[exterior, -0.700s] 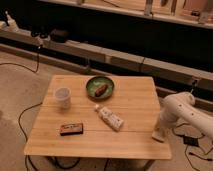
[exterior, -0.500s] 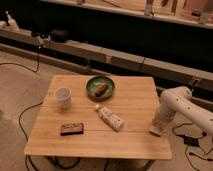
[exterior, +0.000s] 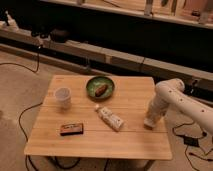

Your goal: Wipe the white sponge on the table

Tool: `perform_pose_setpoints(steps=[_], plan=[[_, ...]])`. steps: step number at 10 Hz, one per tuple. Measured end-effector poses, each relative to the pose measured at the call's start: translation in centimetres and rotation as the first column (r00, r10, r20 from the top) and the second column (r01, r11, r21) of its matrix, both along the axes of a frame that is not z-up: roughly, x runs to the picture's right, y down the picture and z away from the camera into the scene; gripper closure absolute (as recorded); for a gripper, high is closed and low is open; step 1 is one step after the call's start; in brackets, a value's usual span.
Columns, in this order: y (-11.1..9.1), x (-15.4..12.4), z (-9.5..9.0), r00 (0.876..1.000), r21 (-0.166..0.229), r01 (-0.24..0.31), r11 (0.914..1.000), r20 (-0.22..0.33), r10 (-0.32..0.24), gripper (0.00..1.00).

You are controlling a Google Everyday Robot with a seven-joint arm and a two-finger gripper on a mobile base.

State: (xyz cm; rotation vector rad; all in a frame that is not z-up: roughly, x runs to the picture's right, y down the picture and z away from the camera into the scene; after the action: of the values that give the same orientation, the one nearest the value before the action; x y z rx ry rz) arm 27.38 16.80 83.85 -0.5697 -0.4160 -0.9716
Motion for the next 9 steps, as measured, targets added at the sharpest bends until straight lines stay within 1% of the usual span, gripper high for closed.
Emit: perform_pose_setpoints(steps=[3, 4, 5, 7, 9], plan=[[-0.9, -4.1, -0.5, 0.997, 0.022, 0.049, 0.9985, 0.062, -0.051, 0.7], [-0.7, -5.5, -0.9, 0.994, 0.024, 0.067, 0.9974, 0.086, -0.069, 0.7], [-0.4, -6.4, -1.1, 0.992, 0.023, 0.078, 0.9967, 0.101, -0.08, 0.7], [1.2, -8.2, -1.8, 0.985, 0.006, 0.102, 0.9947, 0.137, -0.102, 0.7], [3.4, -9.6, -2.5, 0.98, -0.022, 0.109, 0.9938, 0.169, -0.104, 0.7]])
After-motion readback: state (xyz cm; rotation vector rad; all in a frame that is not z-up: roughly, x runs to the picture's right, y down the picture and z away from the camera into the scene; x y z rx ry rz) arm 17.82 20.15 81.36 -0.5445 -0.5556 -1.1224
